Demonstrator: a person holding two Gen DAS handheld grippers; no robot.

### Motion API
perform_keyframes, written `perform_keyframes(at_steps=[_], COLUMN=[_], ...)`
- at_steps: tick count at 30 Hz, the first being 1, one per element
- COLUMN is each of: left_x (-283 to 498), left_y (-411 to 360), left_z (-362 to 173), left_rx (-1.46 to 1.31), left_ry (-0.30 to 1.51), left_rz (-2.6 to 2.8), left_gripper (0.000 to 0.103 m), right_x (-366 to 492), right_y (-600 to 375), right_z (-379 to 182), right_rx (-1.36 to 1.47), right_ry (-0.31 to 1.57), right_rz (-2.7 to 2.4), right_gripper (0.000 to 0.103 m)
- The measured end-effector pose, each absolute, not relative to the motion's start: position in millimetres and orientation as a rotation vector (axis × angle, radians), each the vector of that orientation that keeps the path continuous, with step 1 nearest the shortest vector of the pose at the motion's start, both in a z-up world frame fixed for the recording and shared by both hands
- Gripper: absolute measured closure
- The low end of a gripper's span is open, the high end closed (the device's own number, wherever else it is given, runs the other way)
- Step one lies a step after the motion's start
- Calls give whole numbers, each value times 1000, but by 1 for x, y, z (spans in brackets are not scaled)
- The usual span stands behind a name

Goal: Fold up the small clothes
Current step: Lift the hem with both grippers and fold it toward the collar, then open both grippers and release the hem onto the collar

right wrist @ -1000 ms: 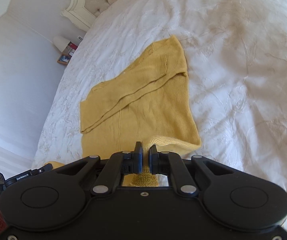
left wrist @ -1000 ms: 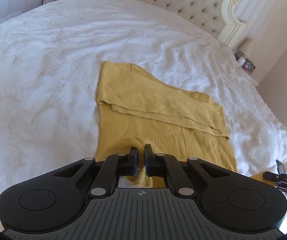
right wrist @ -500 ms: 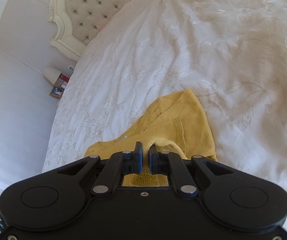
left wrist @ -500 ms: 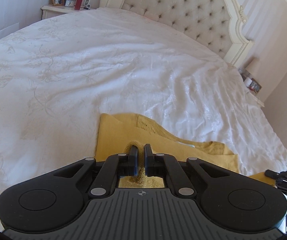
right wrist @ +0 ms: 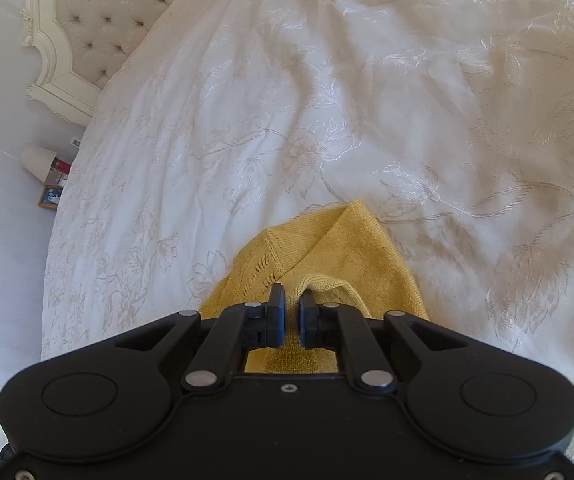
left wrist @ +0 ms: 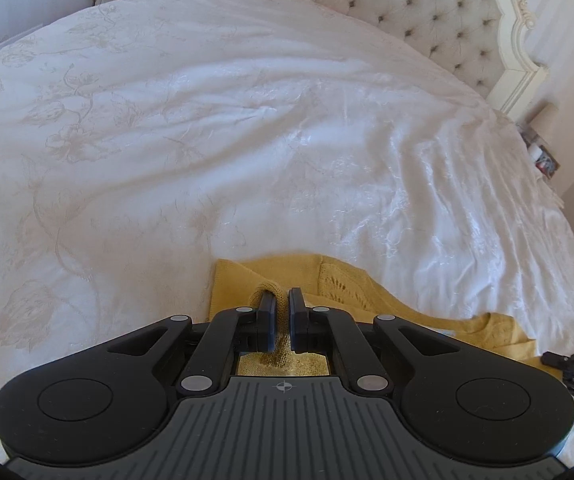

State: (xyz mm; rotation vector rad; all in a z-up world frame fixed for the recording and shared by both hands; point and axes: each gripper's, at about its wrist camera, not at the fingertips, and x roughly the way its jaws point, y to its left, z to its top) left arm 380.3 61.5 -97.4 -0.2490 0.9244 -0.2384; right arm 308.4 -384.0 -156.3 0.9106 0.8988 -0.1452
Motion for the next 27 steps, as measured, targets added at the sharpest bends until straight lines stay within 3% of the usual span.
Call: perform_keyframes(at_steps=[3, 5, 6, 8, 10, 18, 27], left_x=[394, 398, 397, 396, 393, 353, 306], left_y=[67, 67, 67, 67, 68, 40, -7], left_z=[-111, -113, -111, -106, -99, -86, -114], left_rx=[-277, -265, -242, -202, -180, -54, 44], left_ry=[972, 977, 962, 918, 893, 889, 985], left_rz=[-225, -221, -209, -195, -182, -280, -428], left_gripper=[96, 92, 87, 61, 55, 51, 47], right_x=[313, 315, 313, 309, 305, 282, 260], right_y=[-388, -392, -393, -395, -394, -343, -277], right_z=[-167, -170, -169, -161, -153, -122, -132], right_rx=[932, 925, 916, 895, 851, 552, 392], right_ry=[925, 927, 916, 881, 866, 879, 955], right_rz=[-184, -221, -230, -235, -231, -134, -73], right_gripper=[80, 63, 56, 42, 42, 41, 34])
